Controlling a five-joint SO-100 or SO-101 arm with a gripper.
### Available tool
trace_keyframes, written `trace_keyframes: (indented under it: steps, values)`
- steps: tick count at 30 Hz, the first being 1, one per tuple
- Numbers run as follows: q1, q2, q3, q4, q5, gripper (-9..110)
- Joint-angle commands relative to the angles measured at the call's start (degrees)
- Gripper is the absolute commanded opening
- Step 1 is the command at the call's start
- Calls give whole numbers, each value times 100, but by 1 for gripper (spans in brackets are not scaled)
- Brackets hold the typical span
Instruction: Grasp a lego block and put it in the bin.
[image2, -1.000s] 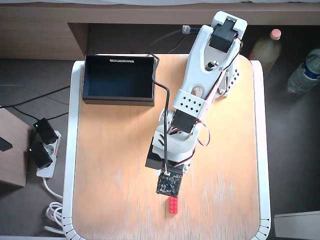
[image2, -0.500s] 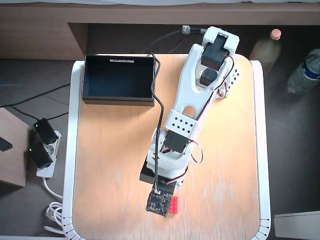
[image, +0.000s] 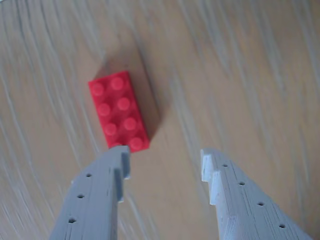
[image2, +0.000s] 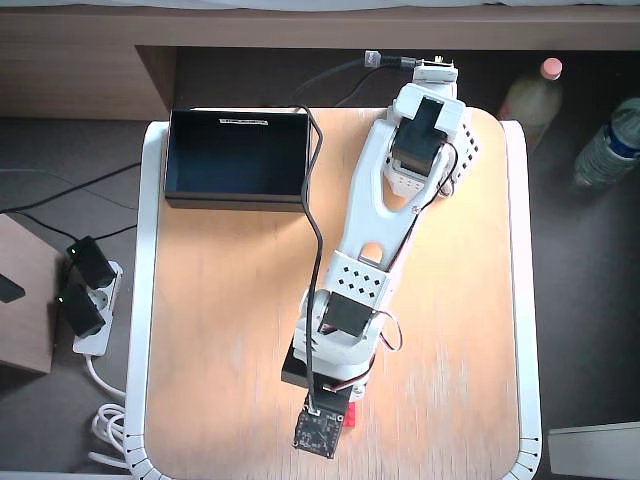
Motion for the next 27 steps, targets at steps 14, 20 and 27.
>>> trace_keyframes:
  steps: [14, 20, 27]
  values:
    - [-229, -501, -1310, 35, -35, 21]
    - [-308, -765, -1450, 26, -88, 21]
    - [-325, -993, -1661, 26, -62, 21]
